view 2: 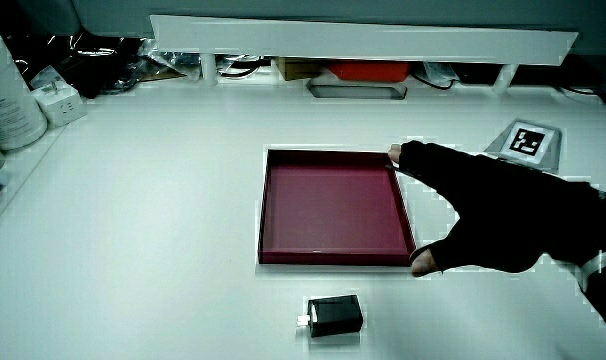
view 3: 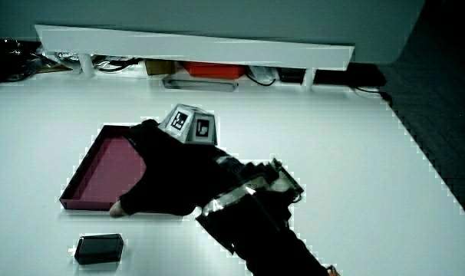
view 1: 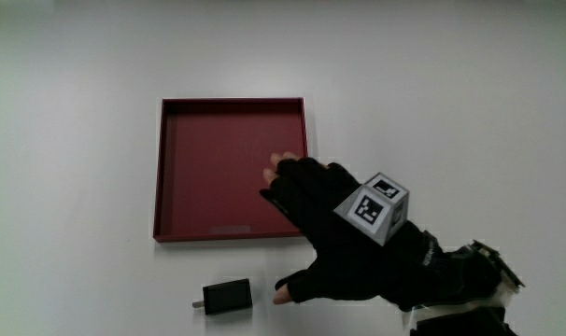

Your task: Pick charger from desk

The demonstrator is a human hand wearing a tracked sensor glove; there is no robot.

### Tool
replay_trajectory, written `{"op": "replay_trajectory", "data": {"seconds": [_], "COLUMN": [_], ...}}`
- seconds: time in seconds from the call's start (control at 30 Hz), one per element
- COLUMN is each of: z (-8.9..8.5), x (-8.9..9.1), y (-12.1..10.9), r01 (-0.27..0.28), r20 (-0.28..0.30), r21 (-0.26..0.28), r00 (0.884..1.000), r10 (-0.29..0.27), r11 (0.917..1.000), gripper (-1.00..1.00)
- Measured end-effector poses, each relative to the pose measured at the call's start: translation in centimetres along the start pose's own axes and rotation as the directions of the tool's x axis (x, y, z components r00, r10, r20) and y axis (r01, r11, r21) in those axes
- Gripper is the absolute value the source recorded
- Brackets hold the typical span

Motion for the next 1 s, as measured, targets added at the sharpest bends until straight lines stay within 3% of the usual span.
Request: {"op": "replay_trajectory", "data": {"seconds": [0.1,0.23,0.27,0.3,0.37,0.4,0.47,0.57,0.63,0.67,1.0], "z": [-1.4,-2.7,-3.4,-3.5,-4.2,-4.4,-5.0,-6.0,-7.1,-7.0,-10.1], "x": [0.4,0.4,0.8,0.7,0.8,0.6,0.6,0.7,1.1,0.7,0.7], "y": [0.8,1.7,1.8,2.1,2.5,2.6,3.0,3.5,4.0,4.0,5.7], "r01": [0.013,0.055,0.09,0.048,0.062,0.091,0.104,0.089,0.069,0.082,0.084], "r20": [-0.044,-0.036,0.041,-0.046,-0.045,0.011,0.017,-0.002,-0.052,-0.011,-0.026], "r21": [-0.034,-0.085,-0.059,-0.093,-0.112,-0.083,-0.083,-0.11,-0.173,-0.129,-0.219], "r00": [0.999,0.998,0.995,0.998,0.997,0.996,0.995,0.996,0.996,0.996,0.995], "r10": [-0.014,-0.058,-0.087,-0.053,-0.067,-0.09,-0.103,-0.09,-0.079,-0.084,-0.092], "r11": [0.9993,0.9949,0.9943,0.9945,0.9918,0.9924,0.9911,0.9899,0.9825,0.9882,0.9721], "gripper": [0.0,0.0,0.0,0.0,0.0,0.0,0.0,0.0,0.0,0.0,0.0]}}
